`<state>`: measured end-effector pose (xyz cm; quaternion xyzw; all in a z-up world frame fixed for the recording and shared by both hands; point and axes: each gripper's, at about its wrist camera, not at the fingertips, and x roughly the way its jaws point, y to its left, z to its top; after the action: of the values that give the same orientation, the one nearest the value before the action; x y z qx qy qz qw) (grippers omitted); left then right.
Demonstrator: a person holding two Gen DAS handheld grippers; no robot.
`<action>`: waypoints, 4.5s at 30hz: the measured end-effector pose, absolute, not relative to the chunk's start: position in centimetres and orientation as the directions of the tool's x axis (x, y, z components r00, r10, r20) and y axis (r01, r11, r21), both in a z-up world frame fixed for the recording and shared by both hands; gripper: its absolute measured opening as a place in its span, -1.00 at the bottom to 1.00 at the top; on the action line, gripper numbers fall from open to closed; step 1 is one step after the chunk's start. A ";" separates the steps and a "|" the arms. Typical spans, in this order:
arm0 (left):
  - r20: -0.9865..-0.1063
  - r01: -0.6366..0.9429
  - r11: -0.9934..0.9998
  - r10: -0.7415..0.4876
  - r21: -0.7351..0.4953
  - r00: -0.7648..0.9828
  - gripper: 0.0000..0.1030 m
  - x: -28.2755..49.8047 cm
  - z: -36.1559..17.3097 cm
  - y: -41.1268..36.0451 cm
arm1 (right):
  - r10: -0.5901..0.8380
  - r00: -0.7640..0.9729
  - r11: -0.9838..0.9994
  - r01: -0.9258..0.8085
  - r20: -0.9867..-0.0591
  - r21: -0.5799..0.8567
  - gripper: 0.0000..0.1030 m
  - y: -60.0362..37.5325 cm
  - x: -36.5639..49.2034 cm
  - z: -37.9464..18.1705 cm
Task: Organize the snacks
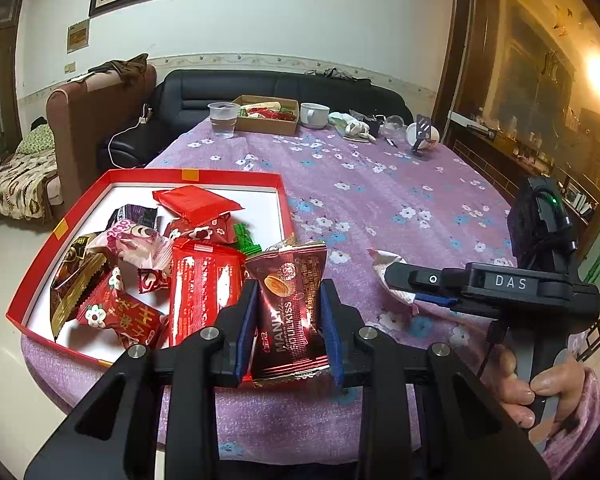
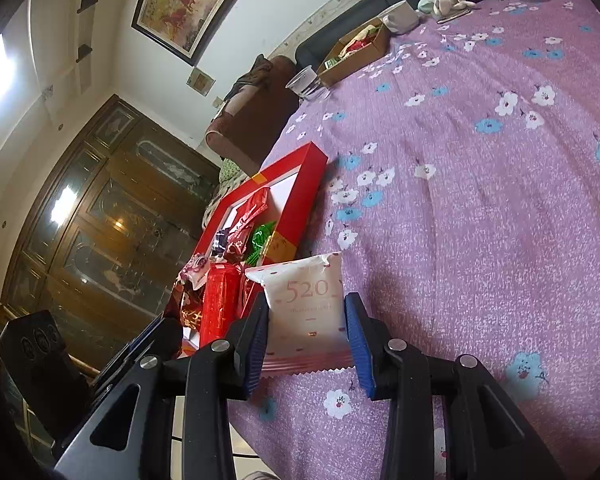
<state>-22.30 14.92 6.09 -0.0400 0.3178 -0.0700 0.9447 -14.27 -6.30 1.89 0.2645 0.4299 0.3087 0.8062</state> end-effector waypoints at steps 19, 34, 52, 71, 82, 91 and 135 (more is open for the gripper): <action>-0.585 0.063 0.988 -0.134 -0.141 0.800 -0.46 -22.4 6.5 17.2 | 0.764 0.409 0.636 -0.344 -0.500 0.691 -0.27 -4.1 -15.4 3.6; -0.589 0.006 0.990 -0.088 -0.139 0.803 -0.46 -21.7 6.4 18.9 | 0.802 0.352 0.597 -0.433 -0.482 0.675 -0.27 0.6 -15.6 5.7; -0.602 -0.108 0.984 0.002 -0.140 0.798 -0.46 -20.3 5.5 23.6 | 0.793 0.331 0.609 -0.466 -0.512 0.642 -0.27 5.6 -14.0 6.8; -0.615 -0.164 0.985 0.100 -0.048 0.782 -0.45 -16.3 5.0 24.8 | 0.736 0.382 0.675 -0.482 -0.559 0.559 -0.21 9.6 -10.4 6.7; -0.582 -0.246 0.968 0.233 0.058 0.779 0.22 -16.3 5.7 23.8 | 0.719 0.429 0.695 -0.437 -0.546 0.571 0.02 6.9 -9.6 6.7; -0.500 -0.292 0.942 0.337 0.169 0.798 0.63 -18.9 7.7 21.7 | 0.693 0.467 0.721 -0.465 -0.550 0.514 0.08 4.9 -13.2 7.6; -0.408 -0.373 0.919 0.393 0.131 0.824 0.74 -30.6 12.1 20.6 | 0.678 0.561 0.720 -0.636 -0.474 0.277 0.35 3.8 -27.4 12.9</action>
<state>-30.62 20.63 12.12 0.0225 0.2186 0.2004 0.9547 -27.39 3.81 12.87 0.0371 0.2843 0.3723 0.8827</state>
